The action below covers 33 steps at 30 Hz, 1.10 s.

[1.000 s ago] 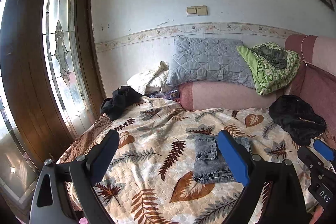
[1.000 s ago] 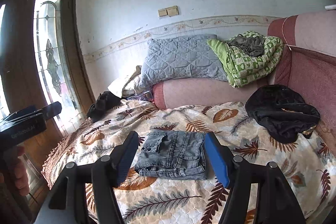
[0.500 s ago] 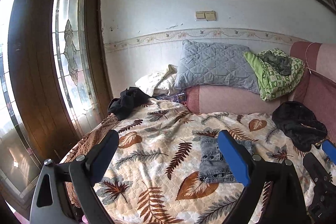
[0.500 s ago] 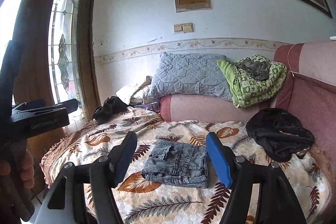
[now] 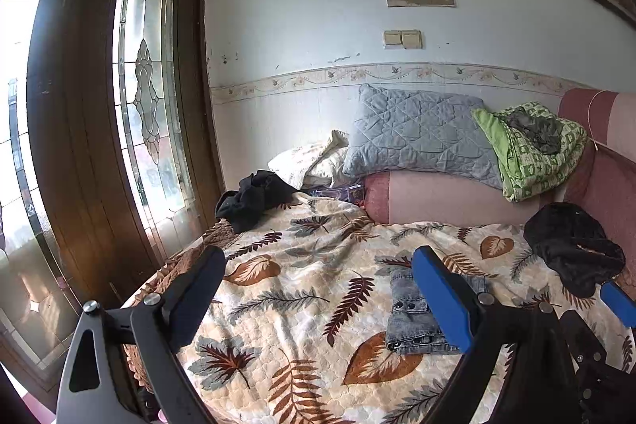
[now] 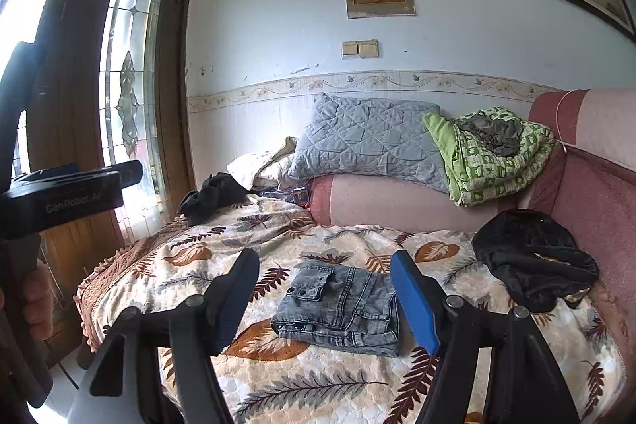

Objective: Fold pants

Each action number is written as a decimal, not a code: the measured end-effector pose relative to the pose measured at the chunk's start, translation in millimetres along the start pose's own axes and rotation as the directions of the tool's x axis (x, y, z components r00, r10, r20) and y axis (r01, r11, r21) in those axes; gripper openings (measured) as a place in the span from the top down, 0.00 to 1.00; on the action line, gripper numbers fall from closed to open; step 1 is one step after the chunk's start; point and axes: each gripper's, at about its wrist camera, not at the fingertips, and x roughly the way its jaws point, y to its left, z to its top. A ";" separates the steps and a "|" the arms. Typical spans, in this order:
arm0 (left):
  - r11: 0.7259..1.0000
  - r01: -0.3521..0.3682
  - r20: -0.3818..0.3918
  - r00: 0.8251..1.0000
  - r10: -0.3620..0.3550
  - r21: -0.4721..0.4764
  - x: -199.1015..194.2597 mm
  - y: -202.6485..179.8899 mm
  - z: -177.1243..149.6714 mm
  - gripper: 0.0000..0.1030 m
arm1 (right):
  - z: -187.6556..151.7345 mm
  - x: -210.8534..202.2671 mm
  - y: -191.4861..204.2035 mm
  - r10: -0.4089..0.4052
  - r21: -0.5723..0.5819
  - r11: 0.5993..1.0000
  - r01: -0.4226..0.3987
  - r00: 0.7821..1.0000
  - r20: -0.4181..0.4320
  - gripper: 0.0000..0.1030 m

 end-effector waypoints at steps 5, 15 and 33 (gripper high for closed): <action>1.000 -0.001 -0.004 1.000 0.001 0.005 -1.8 1.1 -1.2 0.08 | -3.0 4.1 2.7 0.009 -0.002 1.000 -0.009 1.000 -0.013 0.30; 1.000 0.004 -0.008 1.000 -0.004 -0.002 -3.1 3.1 -0.1 0.08 | -1.9 6.2 3.8 0.015 -0.005 1.000 -0.015 1.000 -0.013 0.30; 1.000 0.018 0.021 1.000 -0.018 -0.015 -18.7 11.3 3.9 0.08 | -0.7 -0.5 3.6 0.013 -0.006 1.000 -0.013 1.000 0.008 0.30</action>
